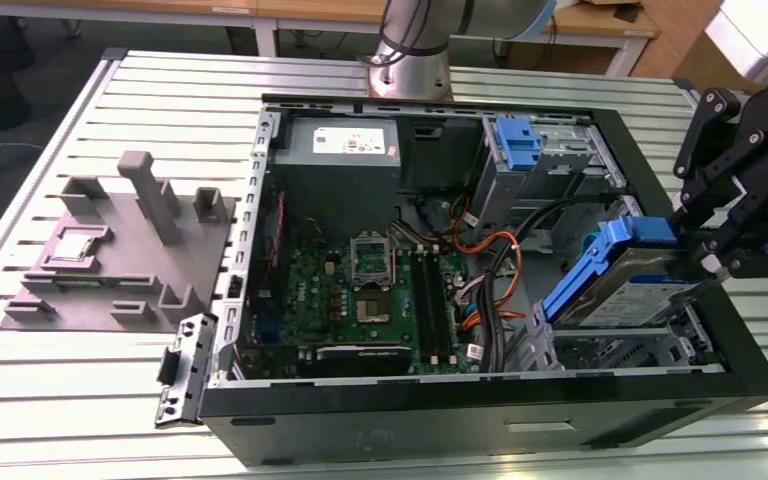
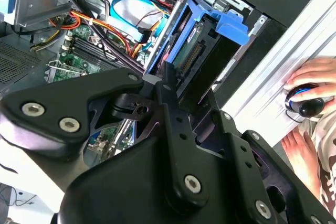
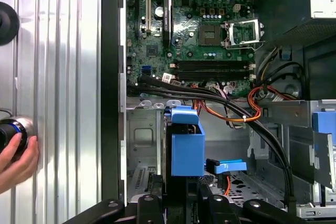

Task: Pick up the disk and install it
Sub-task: 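Insert the disk into the insertion slot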

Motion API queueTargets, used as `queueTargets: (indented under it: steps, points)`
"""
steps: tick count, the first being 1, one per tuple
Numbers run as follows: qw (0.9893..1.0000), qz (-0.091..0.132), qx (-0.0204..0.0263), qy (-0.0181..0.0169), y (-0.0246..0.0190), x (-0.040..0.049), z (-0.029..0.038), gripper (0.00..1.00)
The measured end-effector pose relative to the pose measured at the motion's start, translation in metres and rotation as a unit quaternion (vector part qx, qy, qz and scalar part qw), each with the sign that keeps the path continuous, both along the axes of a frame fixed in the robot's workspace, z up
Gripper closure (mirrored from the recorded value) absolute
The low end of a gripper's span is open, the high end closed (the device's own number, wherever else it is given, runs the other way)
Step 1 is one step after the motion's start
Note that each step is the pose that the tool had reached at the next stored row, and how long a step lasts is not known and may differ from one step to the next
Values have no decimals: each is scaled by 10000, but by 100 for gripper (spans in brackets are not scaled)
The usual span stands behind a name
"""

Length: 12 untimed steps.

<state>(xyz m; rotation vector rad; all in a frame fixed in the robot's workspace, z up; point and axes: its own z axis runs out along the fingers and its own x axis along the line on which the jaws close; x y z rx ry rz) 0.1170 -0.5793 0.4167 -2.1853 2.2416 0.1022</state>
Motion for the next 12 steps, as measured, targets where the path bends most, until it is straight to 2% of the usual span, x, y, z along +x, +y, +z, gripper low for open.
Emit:
queueTargets:
  steps: [3,12]
  points:
    - [10000,0,1,0,0,0,-5,65]
    - [10000,0,1,0,0,0,-164,65]
